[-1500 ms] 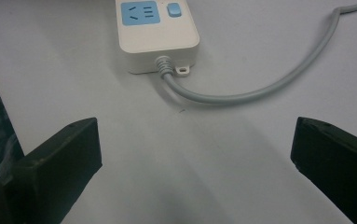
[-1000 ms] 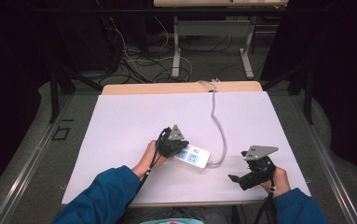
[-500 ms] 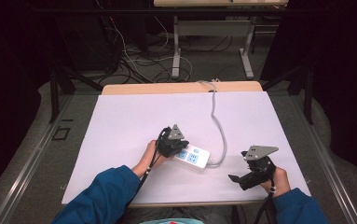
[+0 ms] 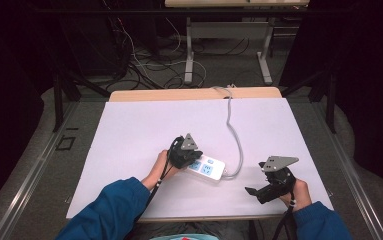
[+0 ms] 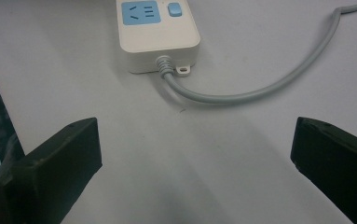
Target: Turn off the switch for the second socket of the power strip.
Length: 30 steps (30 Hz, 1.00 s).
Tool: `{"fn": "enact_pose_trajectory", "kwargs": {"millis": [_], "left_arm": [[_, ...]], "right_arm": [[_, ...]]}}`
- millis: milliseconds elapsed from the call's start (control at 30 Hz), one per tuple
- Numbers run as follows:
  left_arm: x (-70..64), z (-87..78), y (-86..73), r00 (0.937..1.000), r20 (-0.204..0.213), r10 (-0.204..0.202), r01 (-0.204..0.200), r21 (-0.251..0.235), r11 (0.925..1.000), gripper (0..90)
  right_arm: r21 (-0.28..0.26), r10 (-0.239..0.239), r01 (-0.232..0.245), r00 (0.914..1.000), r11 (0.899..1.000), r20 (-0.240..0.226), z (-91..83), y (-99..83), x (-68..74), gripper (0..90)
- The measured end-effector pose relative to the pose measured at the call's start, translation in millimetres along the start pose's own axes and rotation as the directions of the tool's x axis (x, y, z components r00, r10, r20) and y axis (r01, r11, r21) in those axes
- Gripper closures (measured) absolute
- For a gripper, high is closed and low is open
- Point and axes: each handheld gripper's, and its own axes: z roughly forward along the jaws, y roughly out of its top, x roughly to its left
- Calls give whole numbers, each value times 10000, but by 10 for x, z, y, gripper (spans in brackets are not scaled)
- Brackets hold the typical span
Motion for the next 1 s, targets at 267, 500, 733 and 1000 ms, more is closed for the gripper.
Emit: {"fn": "enact_pose_trajectory", "kwargs": {"millis": [267, 500, 733, 1000], "left_arm": [[-7, -3, 4, 10000, -10, 19, -19, 47, 10000, 900], [-10, -9, 9, 10000, 8, 44, -44, 42, 10000, 900], [-1, -32, 28, 9999, 10, 162, -162, 91, 9998, 900], [-7, -26, 30, 9999, -72, 157, -157, -10, 9999, 900]], "right_arm": [[69, -4, 4, 10000, 10000, -29, -5, 1, -3, 10], [61, -54, 54, 10000, 10000, -40, -2, 2, -6, 10], [-21, -13, 13, 10000, 10000, 14, 1, -1, 1, 10], [-48, 21, -21, 10000, 10000, 47, 1, 0, 4, 10]]}}
